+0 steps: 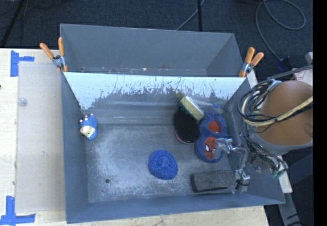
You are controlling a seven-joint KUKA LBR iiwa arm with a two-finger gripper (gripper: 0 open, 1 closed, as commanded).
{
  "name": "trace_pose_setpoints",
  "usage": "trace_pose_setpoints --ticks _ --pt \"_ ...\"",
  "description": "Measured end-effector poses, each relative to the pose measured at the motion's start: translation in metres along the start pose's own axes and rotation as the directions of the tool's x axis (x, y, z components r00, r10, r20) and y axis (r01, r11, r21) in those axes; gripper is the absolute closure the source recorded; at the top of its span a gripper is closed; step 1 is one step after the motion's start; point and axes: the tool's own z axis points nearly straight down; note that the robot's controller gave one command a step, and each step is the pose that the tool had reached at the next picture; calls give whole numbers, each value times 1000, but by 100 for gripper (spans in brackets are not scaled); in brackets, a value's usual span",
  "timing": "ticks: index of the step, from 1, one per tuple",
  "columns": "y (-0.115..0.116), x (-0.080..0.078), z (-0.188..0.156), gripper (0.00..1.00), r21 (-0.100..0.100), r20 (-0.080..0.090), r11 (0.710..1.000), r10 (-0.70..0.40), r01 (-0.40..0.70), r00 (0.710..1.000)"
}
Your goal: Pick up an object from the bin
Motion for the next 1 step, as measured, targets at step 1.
trace_pose_setpoints --ticks 1 --pt "-2 -13 77 0 -1 -2 1000 17 -17 1000"
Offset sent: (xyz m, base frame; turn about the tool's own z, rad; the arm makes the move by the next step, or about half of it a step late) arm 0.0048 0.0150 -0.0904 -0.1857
